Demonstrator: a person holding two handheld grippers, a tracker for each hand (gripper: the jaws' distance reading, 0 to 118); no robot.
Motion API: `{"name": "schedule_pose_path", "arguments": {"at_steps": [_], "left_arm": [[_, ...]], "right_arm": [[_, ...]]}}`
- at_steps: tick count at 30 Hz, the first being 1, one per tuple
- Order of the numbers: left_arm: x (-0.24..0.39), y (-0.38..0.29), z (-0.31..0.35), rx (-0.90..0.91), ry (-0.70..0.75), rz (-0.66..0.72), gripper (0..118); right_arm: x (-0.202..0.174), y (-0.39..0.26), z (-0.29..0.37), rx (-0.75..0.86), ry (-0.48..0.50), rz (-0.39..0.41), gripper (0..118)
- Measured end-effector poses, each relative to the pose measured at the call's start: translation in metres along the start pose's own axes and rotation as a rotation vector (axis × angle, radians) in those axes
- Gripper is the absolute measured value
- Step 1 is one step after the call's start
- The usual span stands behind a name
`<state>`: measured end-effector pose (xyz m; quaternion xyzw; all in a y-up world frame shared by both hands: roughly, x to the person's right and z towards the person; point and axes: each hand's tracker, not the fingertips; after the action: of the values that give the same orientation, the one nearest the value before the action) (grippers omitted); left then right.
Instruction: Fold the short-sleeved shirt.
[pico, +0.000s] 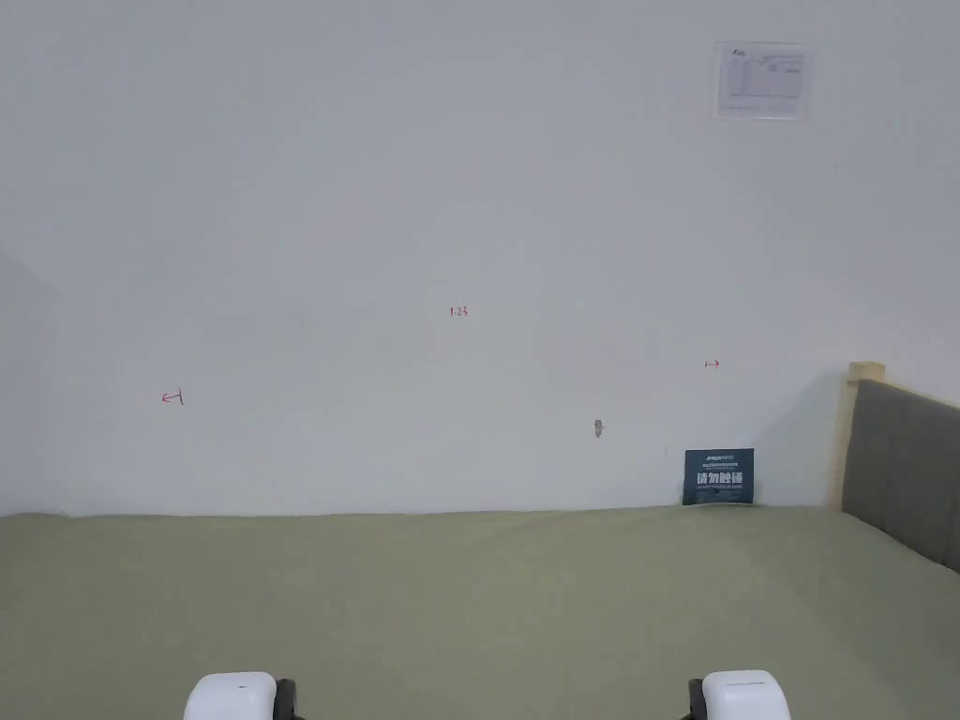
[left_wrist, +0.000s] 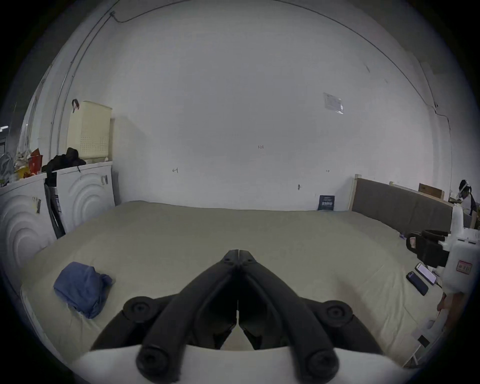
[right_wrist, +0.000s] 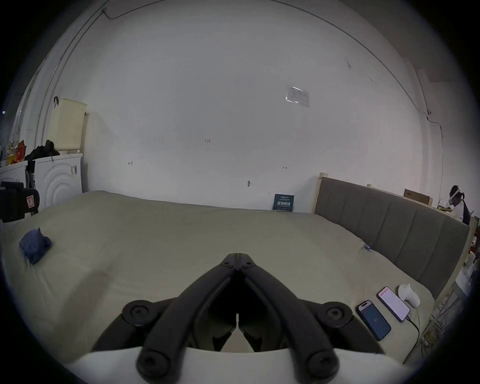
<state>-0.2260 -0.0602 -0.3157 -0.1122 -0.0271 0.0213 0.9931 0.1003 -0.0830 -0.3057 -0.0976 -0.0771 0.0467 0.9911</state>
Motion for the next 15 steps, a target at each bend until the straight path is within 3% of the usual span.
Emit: {"name": "schedule_pose_path", "arguments": {"at_steps": [8, 10, 11, 12, 13, 14, 15], "left_arm": [[-0.010, 0.009, -0.001, 0.007, 0.045, 0.041, 0], [-0.009, 0.014, 0.001, 0.016, 0.056, 0.033, 7], [-0.010, 0.016, 0.000, 0.016, 0.056, 0.032, 24], [-0.011, 0.018, -0.001, 0.012, 0.048, 0.032, 58], [-0.011, 0.018, -0.003, 0.013, 0.046, 0.037, 104], [-0.008, 0.018, 0.000, 0.035, 0.048, 0.040, 118], [-0.007, 0.018, 0.003, 0.073, 0.051, 0.033, 118]], "right_arm": [[-0.001, 0.013, 0.000, 0.008, -0.008, 0.014, 0], [0.001, 0.014, 0.000, 0.023, -0.011, 0.010, 5], [0.003, 0.015, 0.000, 0.028, -0.007, 0.004, 24], [0.005, 0.016, -0.001, 0.024, 0.001, -0.006, 55], [0.009, 0.016, -0.008, -0.013, 0.006, -0.022, 102], [0.012, 0.015, -0.009, -0.016, 0.000, -0.031, 117], [0.014, 0.013, -0.007, -0.005, 0.000, -0.042, 117]]}}
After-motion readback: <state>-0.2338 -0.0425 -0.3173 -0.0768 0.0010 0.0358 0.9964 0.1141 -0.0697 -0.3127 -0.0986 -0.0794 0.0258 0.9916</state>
